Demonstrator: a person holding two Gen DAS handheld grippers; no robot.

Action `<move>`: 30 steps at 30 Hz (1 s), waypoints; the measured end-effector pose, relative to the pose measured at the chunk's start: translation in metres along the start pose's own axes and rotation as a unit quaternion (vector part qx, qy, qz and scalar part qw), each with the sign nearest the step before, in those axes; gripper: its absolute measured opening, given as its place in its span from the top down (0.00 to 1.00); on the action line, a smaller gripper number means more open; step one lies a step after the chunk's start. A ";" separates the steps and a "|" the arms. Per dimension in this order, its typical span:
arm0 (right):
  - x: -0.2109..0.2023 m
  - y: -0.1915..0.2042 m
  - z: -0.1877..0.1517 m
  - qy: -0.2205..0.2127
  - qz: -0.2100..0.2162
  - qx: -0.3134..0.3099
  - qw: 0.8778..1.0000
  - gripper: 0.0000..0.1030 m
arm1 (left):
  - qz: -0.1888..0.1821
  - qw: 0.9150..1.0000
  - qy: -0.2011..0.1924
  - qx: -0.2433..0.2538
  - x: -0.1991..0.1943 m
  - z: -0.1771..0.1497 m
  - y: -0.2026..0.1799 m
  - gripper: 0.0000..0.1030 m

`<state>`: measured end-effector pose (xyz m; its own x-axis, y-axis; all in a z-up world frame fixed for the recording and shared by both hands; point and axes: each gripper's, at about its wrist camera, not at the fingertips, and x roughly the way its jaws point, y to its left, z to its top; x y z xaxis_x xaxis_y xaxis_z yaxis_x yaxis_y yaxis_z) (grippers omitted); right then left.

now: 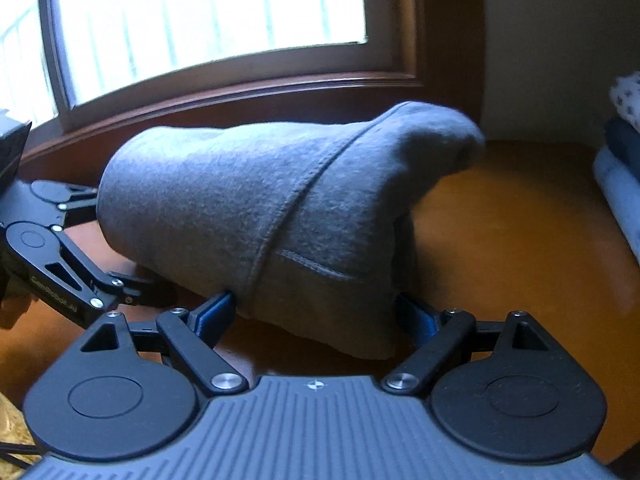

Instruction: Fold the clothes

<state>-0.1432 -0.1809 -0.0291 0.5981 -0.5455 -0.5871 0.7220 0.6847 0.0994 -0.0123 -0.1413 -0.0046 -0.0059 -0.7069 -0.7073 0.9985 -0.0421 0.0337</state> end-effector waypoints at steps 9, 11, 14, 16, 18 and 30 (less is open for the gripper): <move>0.014 0.005 0.007 0.013 0.022 -0.024 0.999 0.14 | -0.032 0.999 -0.008 0.002 0.000 0.009 0.008 0.01; 0.008 0.005 0.008 0.013 0.031 -0.013 0.999 0.16 | -0.030 0.999 -0.012 0.000 -0.009 0.007 0.007 0.01; -0.009 0.010 0.007 0.010 0.038 -0.005 0.999 0.19 | -0.037 0.999 -0.022 0.000 -0.030 -0.001 0.003 0.02; -0.023 0.019 0.007 0.005 0.036 -0.006 0.999 0.20 | -0.045 0.998 -0.033 -0.007 -0.048 -0.007 0.001 0.04; -0.038 0.028 0.007 0.000 0.035 -0.005 0.999 0.20 | -0.053 0.997 -0.045 -0.015 -0.068 -0.012 0.000 0.05; -0.105 0.056 0.028 -0.023 0.121 0.065 0.990 0.25 | -0.080 0.993 -0.060 -0.062 -0.154 0.002 0.017 0.05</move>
